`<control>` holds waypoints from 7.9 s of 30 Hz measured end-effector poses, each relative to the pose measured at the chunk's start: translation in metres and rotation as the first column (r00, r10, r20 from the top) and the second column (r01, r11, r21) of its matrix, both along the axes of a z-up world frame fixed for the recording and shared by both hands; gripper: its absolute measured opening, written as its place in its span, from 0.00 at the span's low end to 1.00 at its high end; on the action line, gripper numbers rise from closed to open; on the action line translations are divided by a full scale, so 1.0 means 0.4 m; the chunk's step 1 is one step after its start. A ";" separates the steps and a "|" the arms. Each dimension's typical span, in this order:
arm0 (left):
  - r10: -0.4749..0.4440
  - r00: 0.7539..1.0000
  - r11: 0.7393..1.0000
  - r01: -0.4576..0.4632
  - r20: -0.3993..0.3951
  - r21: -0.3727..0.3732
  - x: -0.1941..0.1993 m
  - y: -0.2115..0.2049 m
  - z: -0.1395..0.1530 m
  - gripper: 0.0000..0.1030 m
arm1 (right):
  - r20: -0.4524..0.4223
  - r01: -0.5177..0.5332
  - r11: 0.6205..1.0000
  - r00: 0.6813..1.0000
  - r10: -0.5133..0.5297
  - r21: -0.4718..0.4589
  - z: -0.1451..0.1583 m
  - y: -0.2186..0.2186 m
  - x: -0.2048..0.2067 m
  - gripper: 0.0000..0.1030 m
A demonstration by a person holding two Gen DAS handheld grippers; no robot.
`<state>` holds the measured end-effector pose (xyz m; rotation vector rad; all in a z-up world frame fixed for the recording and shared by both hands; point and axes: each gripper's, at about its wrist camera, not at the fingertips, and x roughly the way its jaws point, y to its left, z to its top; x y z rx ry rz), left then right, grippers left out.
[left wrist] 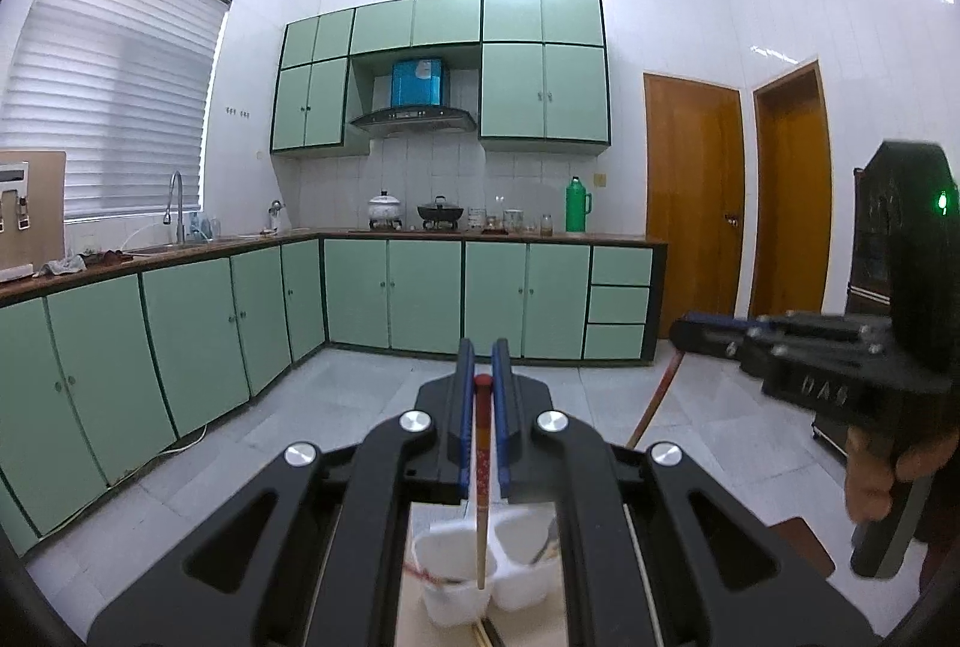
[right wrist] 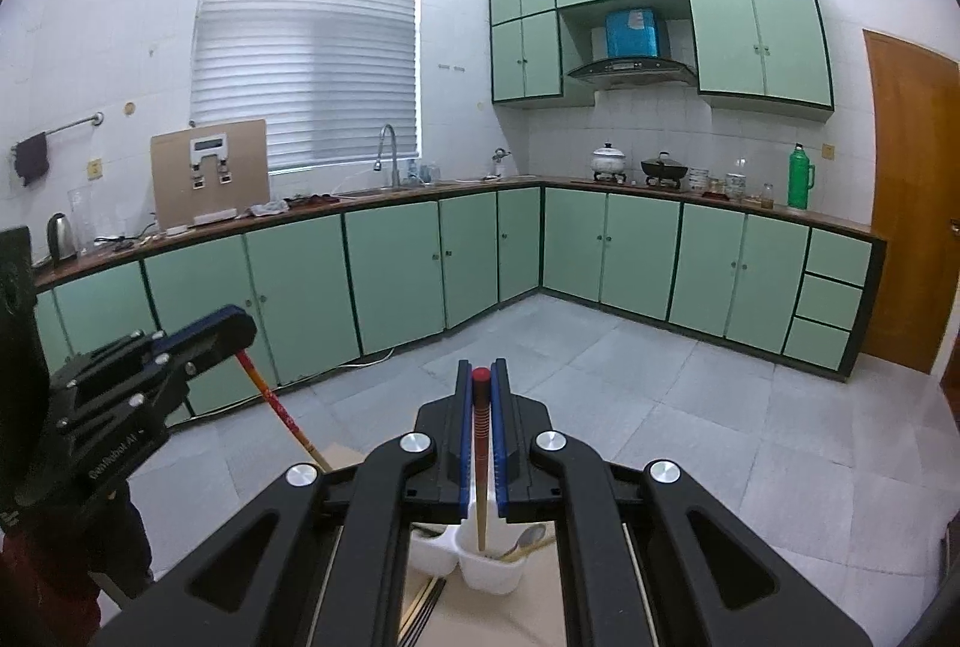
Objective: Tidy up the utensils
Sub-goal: 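Lift both chopsticks and insert them into the white holder, then open, then withdraw both open grippers from the holder back over the table, then grasp the black chopstick with gold band using the right gripper, then grasp the plain wooden chopstick with the left gripper while the right gripper holds the black one, then lift both chopsticks and lower them into the white holder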
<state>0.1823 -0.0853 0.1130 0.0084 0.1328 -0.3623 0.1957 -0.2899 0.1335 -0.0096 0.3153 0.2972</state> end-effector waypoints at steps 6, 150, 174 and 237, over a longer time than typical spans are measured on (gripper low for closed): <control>0.016 1.000 1.000 -0.016 0.017 0.014 0.075 -0.046 -0.024 0.05 | -0.025 0.031 0.999 0.999 -0.032 -0.035 -0.051 0.025 0.086 0.05; 0.164 0.740 0.973 -0.014 -0.653 0.229 -0.229 0.057 -0.744 0.67 | -0.520 0.070 0.997 0.850 -0.080 -0.038 -0.773 0.057 -0.329 0.19; 0.104 0.754 0.983 0.023 -0.648 0.184 -0.235 0.013 -0.721 0.07 | -0.501 0.092 0.993 0.858 -0.116 -0.072 -0.756 0.078 -0.314 0.07; -0.036 0.999 0.998 0.037 -0.011 0.056 0.082 -0.083 -0.010 0.05 | 0.000 0.006 1.000 1.000 -0.006 0.009 0.013 0.012 0.059 0.06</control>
